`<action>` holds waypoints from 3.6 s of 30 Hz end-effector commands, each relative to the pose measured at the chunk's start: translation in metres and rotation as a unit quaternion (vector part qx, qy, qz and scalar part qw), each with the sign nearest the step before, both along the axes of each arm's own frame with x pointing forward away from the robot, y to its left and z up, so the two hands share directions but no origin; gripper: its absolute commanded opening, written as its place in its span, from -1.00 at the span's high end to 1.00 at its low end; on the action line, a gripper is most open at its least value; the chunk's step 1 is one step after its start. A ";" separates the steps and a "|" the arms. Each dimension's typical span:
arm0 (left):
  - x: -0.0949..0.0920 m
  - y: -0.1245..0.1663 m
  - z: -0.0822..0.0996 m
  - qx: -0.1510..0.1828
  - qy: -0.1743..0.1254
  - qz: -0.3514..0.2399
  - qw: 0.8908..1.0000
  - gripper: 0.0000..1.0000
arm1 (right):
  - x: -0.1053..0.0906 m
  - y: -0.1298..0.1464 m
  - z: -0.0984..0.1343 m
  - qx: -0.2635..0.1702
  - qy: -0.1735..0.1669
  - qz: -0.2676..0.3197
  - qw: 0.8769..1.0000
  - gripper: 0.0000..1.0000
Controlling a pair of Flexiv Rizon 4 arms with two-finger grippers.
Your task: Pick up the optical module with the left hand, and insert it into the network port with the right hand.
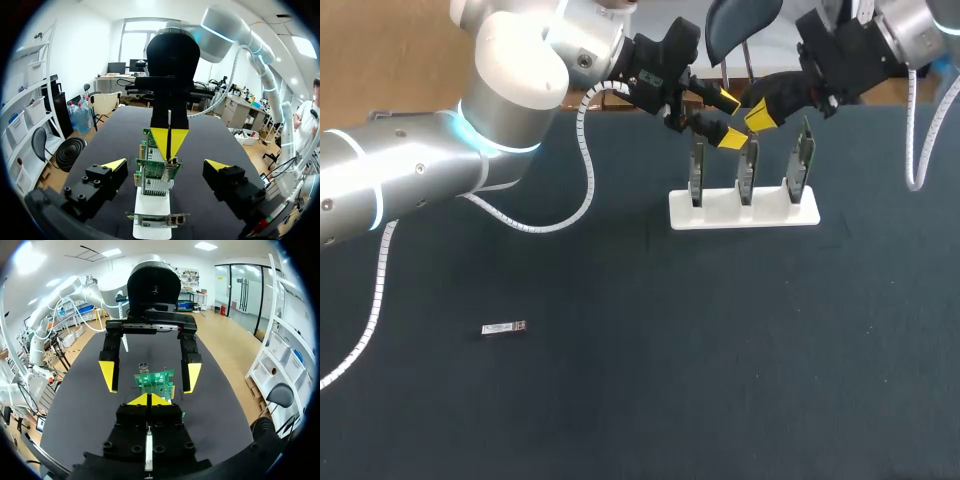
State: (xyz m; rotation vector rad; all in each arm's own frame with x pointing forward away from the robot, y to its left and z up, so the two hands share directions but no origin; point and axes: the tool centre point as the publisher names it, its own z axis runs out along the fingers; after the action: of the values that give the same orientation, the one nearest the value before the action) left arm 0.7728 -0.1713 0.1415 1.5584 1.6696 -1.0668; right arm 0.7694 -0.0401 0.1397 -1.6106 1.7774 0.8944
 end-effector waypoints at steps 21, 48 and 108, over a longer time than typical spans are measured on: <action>0.002 -0.001 0.000 0.001 0.001 -0.002 1.000 -1.00 | 0.004 -0.046 0.050 0.084 -0.038 0.024 0.995 1.00; 0.002 -0.001 0.000 0.001 0.001 -0.002 1.000 -1.00 | -0.011 -0.120 0.021 0.062 -0.015 0.034 0.997 1.00; 0.004 0.002 0.011 0.009 -0.019 0.003 1.000 -1.00 | -0.022 -0.110 0.016 0.067 -0.018 0.017 0.997 -1.00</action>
State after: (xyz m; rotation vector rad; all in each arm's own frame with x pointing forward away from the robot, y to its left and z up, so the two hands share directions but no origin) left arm 0.7768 -0.1696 0.1426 1.5671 1.6661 -1.0362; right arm 0.7491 -0.1504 0.1558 -1.5675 1.6353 0.9776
